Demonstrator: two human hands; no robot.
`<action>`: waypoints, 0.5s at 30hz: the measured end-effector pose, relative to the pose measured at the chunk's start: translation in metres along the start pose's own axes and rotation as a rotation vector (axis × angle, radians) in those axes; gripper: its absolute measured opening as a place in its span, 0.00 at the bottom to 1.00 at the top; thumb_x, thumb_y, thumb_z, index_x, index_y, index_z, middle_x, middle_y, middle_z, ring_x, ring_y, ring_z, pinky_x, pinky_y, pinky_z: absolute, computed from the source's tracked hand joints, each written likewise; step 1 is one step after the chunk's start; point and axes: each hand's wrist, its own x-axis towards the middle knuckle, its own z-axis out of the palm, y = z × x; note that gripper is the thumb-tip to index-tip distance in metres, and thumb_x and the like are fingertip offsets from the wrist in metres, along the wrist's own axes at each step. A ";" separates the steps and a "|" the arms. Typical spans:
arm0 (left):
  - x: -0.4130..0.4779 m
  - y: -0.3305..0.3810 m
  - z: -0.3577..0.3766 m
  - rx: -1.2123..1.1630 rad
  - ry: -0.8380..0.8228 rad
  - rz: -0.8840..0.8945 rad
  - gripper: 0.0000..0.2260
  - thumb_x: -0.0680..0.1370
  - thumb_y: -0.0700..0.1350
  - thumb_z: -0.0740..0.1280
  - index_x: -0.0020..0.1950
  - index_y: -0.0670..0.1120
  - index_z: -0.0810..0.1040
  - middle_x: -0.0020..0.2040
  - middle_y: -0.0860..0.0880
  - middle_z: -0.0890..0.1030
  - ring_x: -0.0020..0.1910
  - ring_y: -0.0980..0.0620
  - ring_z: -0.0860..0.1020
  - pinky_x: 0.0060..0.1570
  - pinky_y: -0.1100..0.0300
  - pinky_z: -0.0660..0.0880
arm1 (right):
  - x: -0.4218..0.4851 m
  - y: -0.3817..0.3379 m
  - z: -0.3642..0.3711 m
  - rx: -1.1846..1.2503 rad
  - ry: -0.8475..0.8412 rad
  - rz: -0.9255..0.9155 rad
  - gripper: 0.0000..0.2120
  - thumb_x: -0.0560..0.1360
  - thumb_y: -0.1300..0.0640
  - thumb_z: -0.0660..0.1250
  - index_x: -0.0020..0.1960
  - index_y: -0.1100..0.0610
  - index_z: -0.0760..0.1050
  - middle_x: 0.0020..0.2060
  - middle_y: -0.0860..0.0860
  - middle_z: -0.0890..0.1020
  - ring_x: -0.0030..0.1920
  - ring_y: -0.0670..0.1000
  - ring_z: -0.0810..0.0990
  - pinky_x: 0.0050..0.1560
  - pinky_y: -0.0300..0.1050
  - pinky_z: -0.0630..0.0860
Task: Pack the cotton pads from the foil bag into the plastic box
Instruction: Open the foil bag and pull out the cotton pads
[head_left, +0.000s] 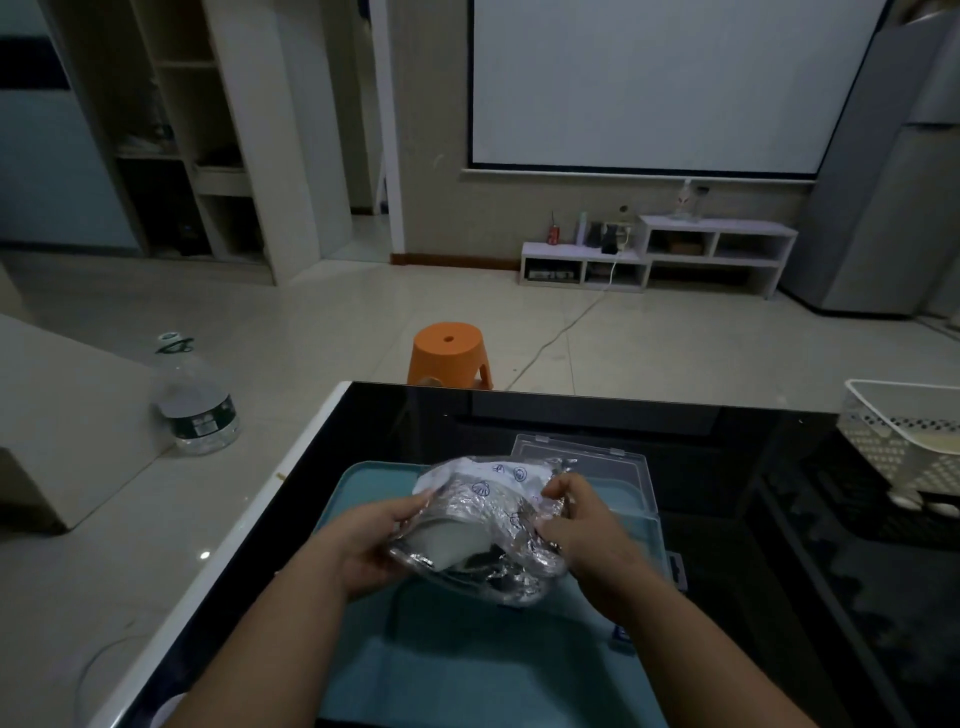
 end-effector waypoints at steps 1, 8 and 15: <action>0.002 -0.001 -0.001 0.009 0.013 0.011 0.18 0.76 0.39 0.68 0.64 0.33 0.76 0.56 0.36 0.82 0.45 0.42 0.84 0.49 0.47 0.81 | 0.000 -0.001 0.001 0.023 0.007 0.014 0.14 0.77 0.69 0.61 0.56 0.53 0.69 0.54 0.66 0.76 0.42 0.62 0.81 0.41 0.55 0.78; 0.007 0.015 -0.018 -0.074 0.172 0.233 0.16 0.76 0.26 0.59 0.62 0.36 0.73 0.47 0.37 0.82 0.41 0.42 0.81 0.32 0.51 0.82 | 0.008 0.012 -0.010 -0.698 0.230 -0.030 0.13 0.77 0.65 0.58 0.49 0.51 0.78 0.50 0.51 0.80 0.46 0.50 0.77 0.47 0.46 0.74; 0.006 0.019 -0.023 -0.100 0.176 0.307 0.13 0.77 0.26 0.58 0.54 0.39 0.75 0.33 0.42 0.84 0.29 0.48 0.82 0.29 0.54 0.81 | 0.013 0.021 -0.003 -1.302 0.112 -0.129 0.13 0.78 0.53 0.66 0.61 0.47 0.80 0.59 0.51 0.76 0.56 0.52 0.79 0.58 0.46 0.75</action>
